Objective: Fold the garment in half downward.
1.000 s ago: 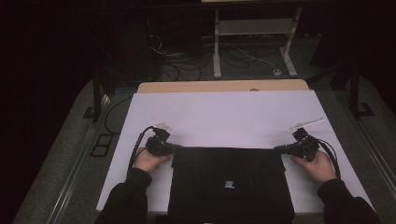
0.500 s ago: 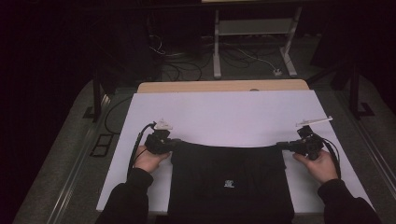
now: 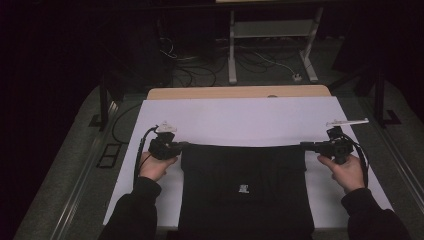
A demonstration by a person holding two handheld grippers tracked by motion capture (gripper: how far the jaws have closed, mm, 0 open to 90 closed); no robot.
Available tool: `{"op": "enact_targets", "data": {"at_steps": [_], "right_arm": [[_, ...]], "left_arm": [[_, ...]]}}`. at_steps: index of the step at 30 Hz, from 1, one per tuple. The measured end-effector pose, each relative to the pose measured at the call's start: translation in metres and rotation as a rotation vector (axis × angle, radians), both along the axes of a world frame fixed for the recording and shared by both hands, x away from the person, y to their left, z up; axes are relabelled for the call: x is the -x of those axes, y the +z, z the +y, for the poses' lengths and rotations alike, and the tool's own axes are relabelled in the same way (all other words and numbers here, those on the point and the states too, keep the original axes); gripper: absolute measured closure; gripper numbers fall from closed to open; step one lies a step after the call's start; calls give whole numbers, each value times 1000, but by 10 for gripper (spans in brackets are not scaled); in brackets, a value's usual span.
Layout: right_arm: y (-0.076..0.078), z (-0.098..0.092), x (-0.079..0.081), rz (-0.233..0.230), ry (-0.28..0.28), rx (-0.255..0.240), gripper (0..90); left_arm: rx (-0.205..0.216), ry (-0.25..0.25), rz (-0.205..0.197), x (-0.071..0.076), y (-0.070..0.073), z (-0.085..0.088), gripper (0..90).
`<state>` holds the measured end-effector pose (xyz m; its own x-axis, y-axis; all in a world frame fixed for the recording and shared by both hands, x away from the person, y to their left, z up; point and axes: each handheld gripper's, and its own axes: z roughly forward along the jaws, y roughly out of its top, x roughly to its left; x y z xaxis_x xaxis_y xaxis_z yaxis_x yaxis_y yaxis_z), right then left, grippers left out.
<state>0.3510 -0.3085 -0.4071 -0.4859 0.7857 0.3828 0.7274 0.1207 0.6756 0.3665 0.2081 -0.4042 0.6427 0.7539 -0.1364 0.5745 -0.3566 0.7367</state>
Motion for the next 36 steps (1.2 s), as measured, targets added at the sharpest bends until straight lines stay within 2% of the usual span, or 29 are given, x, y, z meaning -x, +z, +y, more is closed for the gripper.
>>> {"op": "enact_targets", "data": {"at_steps": [4,8,15,17,23,36], "right_arm": [[7,1,-4,-9,-1,5,875],[11,4,-9,-15,-4,30,875],[15,4,-17,-16,-13,13,875],[16,3,-18,-14,-13,15,874],[20,4,-21,-17,-3,28,874],[21,4,-38,-6,-15,23,873]], "left_arm": [[-18,-25,0,-2,6,-1,851],[-51,-52,0,-6,13,-3,852],[-42,-47,-1,-12,23,-2,852],[-27,-49,18,-15,23,-2,852],[-36,-47,50,-23,21,-3,852],[-65,-65,42,-41,29,-7,852]]}}
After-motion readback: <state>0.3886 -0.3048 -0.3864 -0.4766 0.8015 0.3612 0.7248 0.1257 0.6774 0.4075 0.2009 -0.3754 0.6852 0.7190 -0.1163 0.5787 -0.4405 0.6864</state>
